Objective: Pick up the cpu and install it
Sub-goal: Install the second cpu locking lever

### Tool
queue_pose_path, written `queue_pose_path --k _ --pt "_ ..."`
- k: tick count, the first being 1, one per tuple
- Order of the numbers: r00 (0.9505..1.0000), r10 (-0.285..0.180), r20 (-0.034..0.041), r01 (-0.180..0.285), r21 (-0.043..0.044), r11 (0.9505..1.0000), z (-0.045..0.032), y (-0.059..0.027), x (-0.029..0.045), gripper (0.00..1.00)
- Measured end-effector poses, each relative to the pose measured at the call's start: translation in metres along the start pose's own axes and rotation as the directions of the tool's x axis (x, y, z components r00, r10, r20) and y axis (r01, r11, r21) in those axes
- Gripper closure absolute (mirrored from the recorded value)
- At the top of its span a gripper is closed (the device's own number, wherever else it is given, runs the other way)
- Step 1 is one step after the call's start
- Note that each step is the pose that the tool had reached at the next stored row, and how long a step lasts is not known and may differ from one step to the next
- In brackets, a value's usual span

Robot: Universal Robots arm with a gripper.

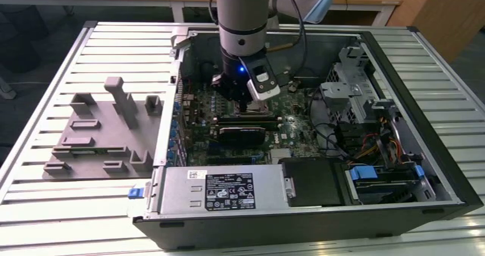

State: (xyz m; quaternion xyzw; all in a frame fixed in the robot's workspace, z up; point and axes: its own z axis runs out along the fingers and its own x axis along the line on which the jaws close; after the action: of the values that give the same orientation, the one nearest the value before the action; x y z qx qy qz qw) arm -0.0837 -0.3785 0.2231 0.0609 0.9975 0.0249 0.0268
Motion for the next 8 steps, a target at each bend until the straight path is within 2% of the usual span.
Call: queue_pose_path --k 4,8 --pt "1.0 -0.002 -0.0042 0.001 -0.0341 0.9994 0.0021 -0.0035 0.002 0.89" --pt "1.0 -0.002 -0.007 0.002 -0.0574 0.9984 0.0038 -0.0086 0.0044 0.89"
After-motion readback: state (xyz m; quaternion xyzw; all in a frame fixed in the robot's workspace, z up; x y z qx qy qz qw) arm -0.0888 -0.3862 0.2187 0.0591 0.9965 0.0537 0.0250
